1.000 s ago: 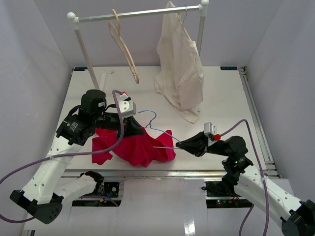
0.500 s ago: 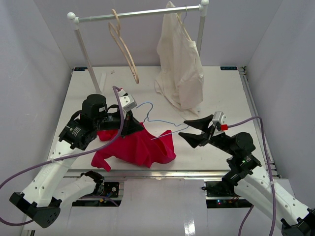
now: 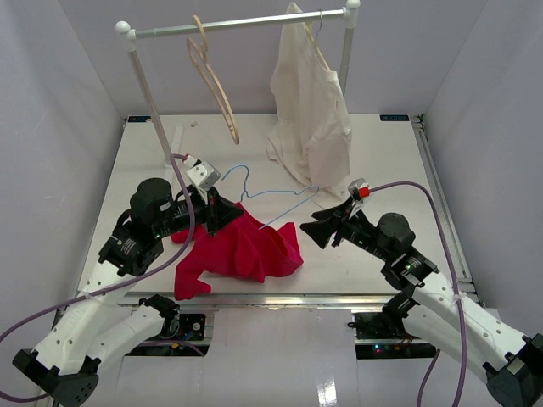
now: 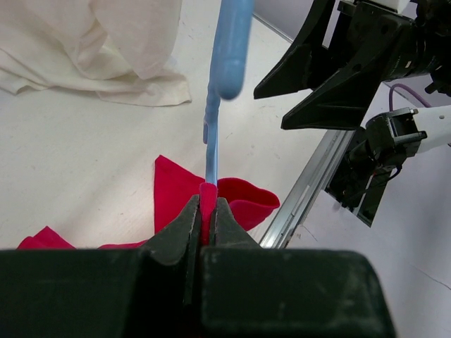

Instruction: Place the t-shirt on the hanger

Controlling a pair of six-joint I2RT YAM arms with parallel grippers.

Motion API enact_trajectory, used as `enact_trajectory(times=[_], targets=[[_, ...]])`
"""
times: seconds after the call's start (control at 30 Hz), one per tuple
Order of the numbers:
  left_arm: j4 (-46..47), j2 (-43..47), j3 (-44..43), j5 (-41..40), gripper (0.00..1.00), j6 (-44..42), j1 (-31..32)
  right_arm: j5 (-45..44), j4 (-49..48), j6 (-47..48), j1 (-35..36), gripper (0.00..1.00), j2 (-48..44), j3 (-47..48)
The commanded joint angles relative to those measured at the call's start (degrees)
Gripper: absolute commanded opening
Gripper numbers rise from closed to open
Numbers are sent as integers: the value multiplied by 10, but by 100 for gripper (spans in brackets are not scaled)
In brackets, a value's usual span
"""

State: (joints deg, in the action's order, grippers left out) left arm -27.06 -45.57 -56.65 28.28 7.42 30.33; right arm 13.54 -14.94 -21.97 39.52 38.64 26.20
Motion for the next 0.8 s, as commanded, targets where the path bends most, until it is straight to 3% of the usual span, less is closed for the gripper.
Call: enact_trajectory(times=[0.0,0.27,0.5,0.67,0.77], targets=[[55,19,34,-38,0,22,0,-46,-30,-21,53,65,31,29],[68,21,49,-38,0,27,0,-204,-12,-5,171,63,111,53],[78,38,59,-42,0,32,0,-261,-3,-8,224,59,162,57],[84,43,63,-47,0,36,0,-318,-36,-25,251,49,170,21],[85,43,66,-50,0,36,0,-326,-61,-37,257,34,164,-3]])
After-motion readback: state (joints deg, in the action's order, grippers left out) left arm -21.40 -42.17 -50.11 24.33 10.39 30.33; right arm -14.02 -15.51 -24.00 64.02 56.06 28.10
